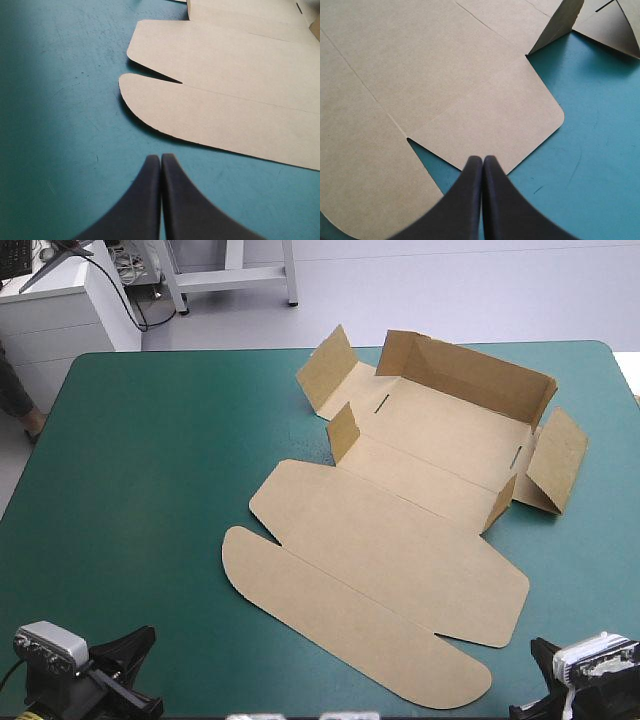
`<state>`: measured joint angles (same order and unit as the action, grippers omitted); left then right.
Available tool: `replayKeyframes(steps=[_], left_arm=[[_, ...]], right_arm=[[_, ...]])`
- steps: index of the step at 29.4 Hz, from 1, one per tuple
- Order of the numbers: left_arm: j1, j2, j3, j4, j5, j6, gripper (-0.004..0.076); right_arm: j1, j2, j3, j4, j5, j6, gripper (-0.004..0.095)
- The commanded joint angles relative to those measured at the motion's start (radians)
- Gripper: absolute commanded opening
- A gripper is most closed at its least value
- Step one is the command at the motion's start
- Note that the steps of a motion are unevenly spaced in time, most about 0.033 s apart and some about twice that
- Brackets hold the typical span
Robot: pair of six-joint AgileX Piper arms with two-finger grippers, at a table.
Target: Fold the box
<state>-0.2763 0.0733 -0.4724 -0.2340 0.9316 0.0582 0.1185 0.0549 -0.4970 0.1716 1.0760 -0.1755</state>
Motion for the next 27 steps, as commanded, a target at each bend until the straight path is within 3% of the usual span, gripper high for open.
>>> replayKeyframes(steps=[1,11,14,21,27], left_arm=[[-0.008,0.016,-0.029,-0.017,-0.069,0.001,-0.0008],[-0.008,0.016,-0.029,-0.017,-0.069,0.001,-0.0008],[-0.008,0.016,-0.029,-0.017,-0.069,0.001,-0.0008],[-0.008,0.016,-0.029,-0.017,-0.069,0.001,-0.0008],[-0.008,0.016,-0.029,-0.017,-0.069,0.001,-0.0008]], right_arm=[[0.004,0.015,-0.021,0.008,-0.055,-0.008,-0.0019],[0.004,0.015,-0.021,-0.002,-0.057,-0.053,0.0015],[0.004,0.015,-0.021,0.008,-0.059,-0.078,0.0143],[0.004,0.015,-0.021,0.008,-0.065,-0.077,0.0641],[0.004,0.024,-0.023,0.004,-0.130,0.069,0.0671]])
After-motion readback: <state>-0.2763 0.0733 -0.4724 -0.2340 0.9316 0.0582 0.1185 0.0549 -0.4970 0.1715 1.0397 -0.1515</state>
